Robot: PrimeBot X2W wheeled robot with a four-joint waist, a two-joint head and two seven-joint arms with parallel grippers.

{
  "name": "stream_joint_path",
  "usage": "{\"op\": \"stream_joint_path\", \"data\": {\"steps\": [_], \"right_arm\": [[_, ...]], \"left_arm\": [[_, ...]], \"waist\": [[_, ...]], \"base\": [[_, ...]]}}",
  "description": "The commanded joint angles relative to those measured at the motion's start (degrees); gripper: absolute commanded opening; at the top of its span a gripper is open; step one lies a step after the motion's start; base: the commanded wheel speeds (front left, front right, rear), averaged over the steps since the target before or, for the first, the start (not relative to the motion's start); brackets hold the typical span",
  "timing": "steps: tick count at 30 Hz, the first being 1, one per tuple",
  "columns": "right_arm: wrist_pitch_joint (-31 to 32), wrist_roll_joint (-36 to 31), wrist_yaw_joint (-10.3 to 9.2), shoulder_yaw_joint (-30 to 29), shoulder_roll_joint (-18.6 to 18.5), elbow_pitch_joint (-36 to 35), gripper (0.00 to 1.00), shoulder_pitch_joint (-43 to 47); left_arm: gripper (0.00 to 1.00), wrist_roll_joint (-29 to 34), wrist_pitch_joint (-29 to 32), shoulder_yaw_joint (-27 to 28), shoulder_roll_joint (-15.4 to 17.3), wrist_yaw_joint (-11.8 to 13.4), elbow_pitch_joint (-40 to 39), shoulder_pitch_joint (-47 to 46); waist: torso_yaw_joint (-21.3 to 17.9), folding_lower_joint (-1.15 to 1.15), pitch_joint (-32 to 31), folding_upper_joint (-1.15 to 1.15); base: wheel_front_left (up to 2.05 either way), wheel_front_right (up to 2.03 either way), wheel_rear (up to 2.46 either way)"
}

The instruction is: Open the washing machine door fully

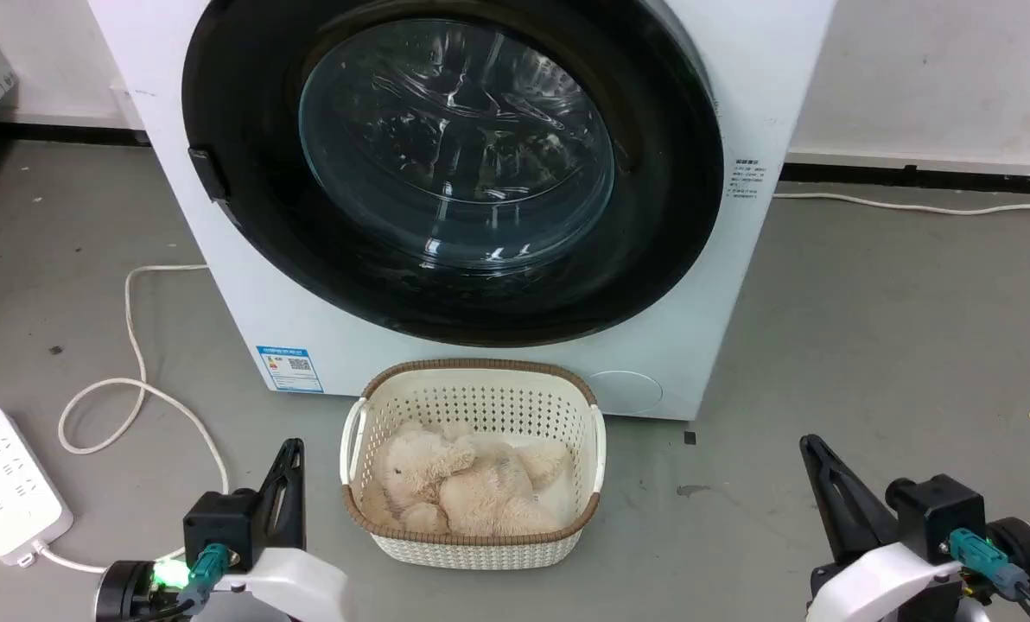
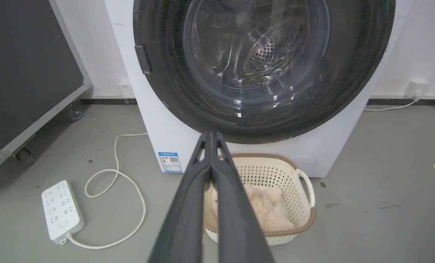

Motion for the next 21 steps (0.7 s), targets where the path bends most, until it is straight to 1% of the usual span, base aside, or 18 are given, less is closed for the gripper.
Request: {"op": "stream_joint_path", "data": {"steps": [1,21], "right_arm": [[0.0,-0.4,-0.09,-0.1,0.3,-0.3,0.00,-0.7],[0.0,-0.4,-0.09,-0.1,0.3,-0.3,0.00,-0.7]], "left_arm": [[0.00,0.5,0.0,0.0,0.0,0.1,-0.2,-0.9],[0.00,0.5,0.0,0.0,0.0,0.1,-0.2,-0.9]], "waist": [[0.0,0.00,0.0,0.00],[0.0,0.00,0.0,0.00]], "base": [[0.00,0.00,0.00],[0.00,0.00,0.00]]}}
